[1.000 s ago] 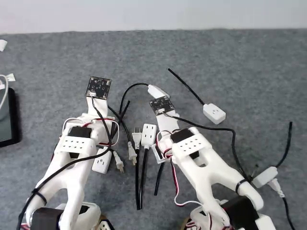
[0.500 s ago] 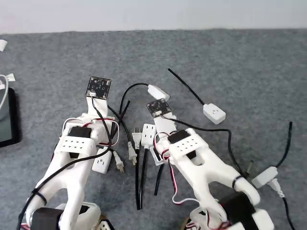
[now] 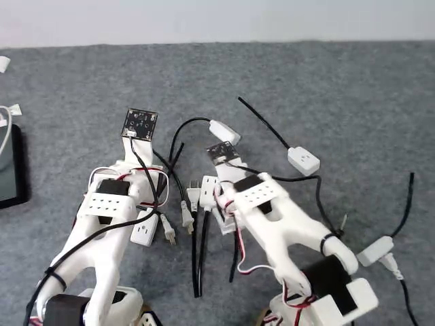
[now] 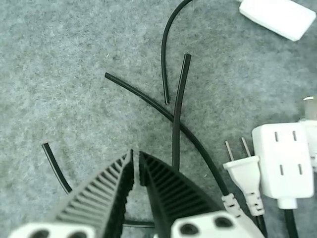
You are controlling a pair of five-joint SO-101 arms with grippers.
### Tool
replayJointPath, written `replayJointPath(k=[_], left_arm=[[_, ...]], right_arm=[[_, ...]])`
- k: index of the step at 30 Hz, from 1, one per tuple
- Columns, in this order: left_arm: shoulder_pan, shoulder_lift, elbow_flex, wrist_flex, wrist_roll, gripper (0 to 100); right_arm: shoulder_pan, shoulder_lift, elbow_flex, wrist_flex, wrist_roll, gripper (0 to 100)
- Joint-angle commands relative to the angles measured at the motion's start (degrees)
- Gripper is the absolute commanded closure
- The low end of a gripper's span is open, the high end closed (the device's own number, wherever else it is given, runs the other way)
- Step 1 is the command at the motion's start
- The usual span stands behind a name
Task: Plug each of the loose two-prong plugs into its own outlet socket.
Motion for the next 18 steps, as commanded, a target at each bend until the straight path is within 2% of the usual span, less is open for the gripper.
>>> replayJointPath(k=[1,3,5,10,15,17,18], left_arm=[[-0.18,-2.02,-2.24,-1.23,-0.44,99],[-0.18,-2.11,-2.24,-1.14,-0.44,99],[-0.18,-2.11,-2.24,-1.14,-0.44,99],[-0.18,-2.11,-2.24,-1.23,-0.44,99],[-0.18,-2.11,-2.24,-1.23,-0.44,99],[-0.18,-2.11,-2.24,-1.23,-0.44,99],[-0.18,-2.11,-2.24,-1.23,-0.44,99]], right_arm=[[4.18,-6.02,-2.64,3.82,3.43,99.0],[7.43,-10.68,-2.64,6.02,7.56,99.1],[10.33,-16.22,-2.73,8.57,15.65,99.1],[18.86,-27.12,-8.26,20.09,45.36,99.1],[21.05,-26.68,-12.22,41.01,70.95,99.1],[21.41,-25.1,-12.92,45.85,77.01,99.1],[21.76,-24.13,-13.8,46.11,76.75,99.1]])
